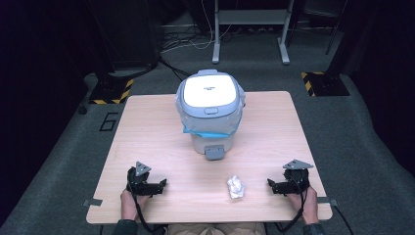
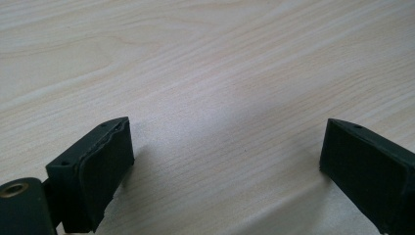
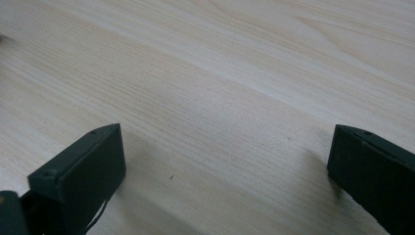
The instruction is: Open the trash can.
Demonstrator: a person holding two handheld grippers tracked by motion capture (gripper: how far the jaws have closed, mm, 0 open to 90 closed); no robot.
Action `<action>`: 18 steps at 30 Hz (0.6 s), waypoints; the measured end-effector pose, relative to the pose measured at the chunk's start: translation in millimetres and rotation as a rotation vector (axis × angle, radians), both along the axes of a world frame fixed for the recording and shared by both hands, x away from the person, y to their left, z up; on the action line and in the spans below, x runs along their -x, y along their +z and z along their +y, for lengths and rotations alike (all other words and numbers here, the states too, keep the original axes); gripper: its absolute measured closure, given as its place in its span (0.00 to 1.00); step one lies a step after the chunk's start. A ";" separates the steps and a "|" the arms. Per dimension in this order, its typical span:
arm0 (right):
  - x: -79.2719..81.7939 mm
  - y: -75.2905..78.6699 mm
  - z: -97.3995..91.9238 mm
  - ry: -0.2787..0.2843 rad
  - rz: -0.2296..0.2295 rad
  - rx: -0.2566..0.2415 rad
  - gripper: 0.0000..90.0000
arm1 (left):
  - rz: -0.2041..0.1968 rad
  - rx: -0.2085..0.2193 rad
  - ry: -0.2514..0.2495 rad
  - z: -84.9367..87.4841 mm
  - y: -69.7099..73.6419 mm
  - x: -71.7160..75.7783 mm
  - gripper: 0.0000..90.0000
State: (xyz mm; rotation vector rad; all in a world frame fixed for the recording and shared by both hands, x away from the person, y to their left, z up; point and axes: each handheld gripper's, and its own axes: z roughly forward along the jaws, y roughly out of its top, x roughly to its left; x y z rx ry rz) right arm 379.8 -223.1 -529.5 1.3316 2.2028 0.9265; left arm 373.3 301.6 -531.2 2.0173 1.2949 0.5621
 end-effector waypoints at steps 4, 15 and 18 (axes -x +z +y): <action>0.0 0.0 0.0 0.000 0.000 0.000 0.00 | -0.002 -0.002 0.004 0.0 -0.1 -0.2 0.04; -0.1 0.1 0.0 -0.001 0.001 0.000 0.00 | 0.000 -0.033 -0.012 -5.2 4.8 1.4 0.00; -0.1 0.1 0.1 -0.001 0.001 -0.001 0.00 | -0.017 -0.009 -0.038 -8.4 16.5 1.0 0.00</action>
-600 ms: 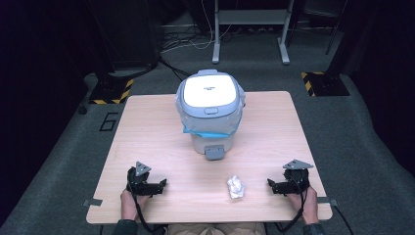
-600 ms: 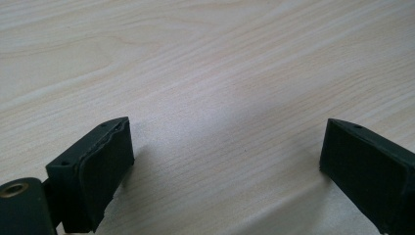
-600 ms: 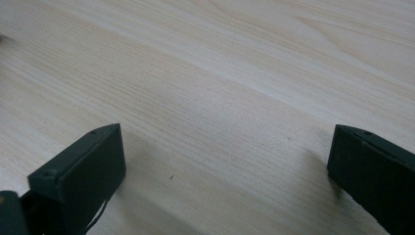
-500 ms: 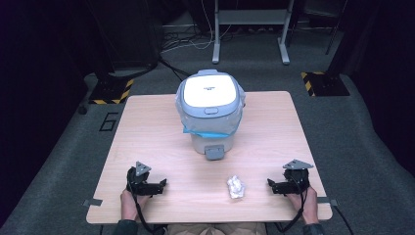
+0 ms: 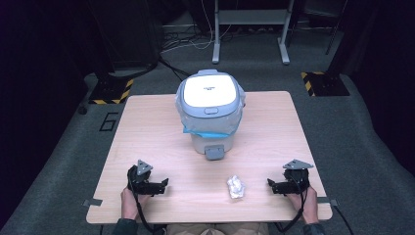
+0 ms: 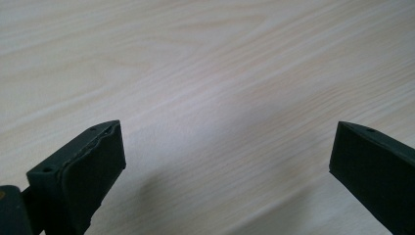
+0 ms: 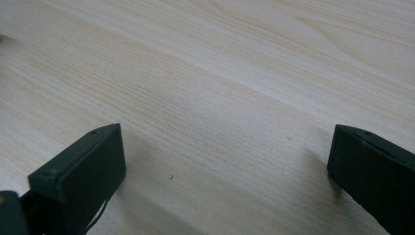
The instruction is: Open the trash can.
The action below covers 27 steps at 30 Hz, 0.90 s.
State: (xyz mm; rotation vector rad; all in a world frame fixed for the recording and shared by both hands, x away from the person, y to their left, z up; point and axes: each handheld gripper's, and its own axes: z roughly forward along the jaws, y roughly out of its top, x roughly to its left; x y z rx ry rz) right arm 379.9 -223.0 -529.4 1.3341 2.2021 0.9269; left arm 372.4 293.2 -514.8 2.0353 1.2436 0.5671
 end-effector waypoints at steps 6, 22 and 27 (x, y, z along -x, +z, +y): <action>0.1 0.1 -0.2 0.003 0.001 0.001 0.00 | -0.024 0.036 -0.025 -5.5 14.9 -3.8 0.00; -0.1 0.0 -0.1 -0.003 -0.002 0.000 0.00 | 0.008 0.059 -0.111 -29.6 30.9 -20.8 0.00; -0.3 0.0 -0.3 -0.003 -0.003 -0.002 0.00 | 0.009 0.046 -0.139 -37.3 33.0 -26.7 0.00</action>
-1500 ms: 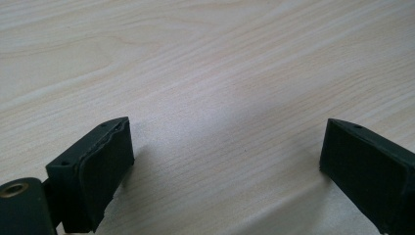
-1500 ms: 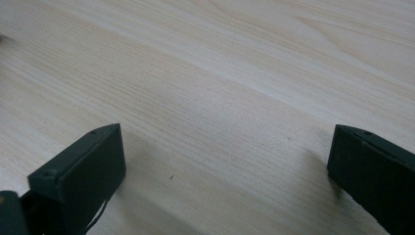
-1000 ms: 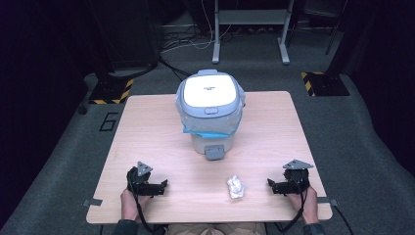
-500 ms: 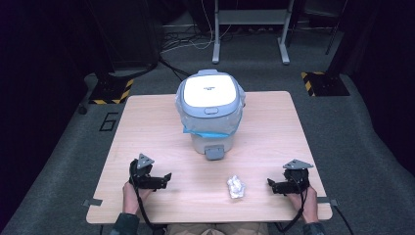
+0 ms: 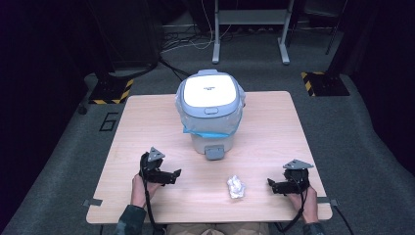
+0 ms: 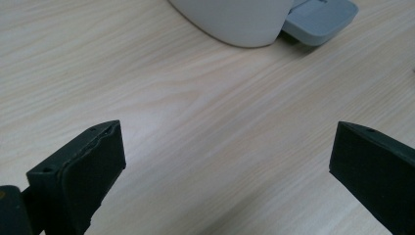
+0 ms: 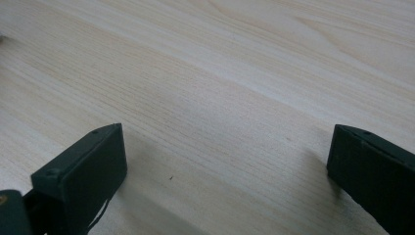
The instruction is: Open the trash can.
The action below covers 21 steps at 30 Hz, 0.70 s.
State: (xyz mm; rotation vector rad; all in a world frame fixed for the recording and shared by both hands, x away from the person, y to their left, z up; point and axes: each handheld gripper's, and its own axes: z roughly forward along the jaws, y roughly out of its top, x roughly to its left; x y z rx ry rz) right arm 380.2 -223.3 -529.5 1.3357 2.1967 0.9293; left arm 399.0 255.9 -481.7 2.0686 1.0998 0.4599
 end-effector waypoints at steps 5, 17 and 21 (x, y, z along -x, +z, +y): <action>0.0 0.0 0.0 0.000 0.000 0.001 0.00 | 0.014 0.041 -0.017 -8.2 3.4 -5.6 0.00; 0.1 0.1 -0.1 -0.003 0.000 -0.001 0.01 | 0.011 0.057 -0.085 -35.5 13.6 -23.2 0.01; 0.2 0.3 -0.7 0.006 0.002 -0.003 0.01 | 0.009 0.063 -0.101 -44.8 16.1 -27.8 0.01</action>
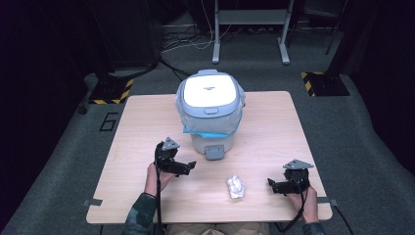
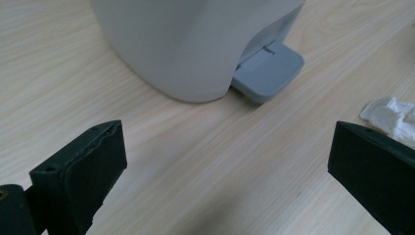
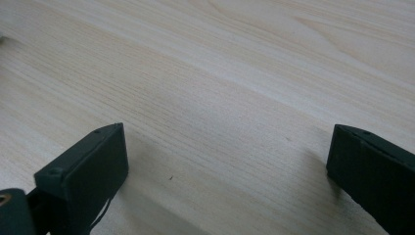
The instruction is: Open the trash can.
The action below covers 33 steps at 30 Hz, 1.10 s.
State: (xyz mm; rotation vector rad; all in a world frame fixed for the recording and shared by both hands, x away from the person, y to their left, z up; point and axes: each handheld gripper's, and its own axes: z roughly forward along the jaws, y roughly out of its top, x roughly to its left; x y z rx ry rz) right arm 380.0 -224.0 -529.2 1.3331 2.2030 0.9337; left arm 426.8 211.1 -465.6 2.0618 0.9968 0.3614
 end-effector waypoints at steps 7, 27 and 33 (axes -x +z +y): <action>0.1 0.0 0.0 -0.002 -0.001 0.001 0.01 | -0.006 -0.004 -0.040 -23.5 2.2 -5.0 0.03; 0.7 0.1 0.3 -0.009 -0.004 -0.002 0.03 | -0.124 0.074 -0.056 -69.3 -31.2 -10.2 0.99; 1.0 0.1 0.2 -0.003 -0.008 0.000 0.04 | -0.126 0.063 -0.055 -78.5 -42.8 -13.3 0.99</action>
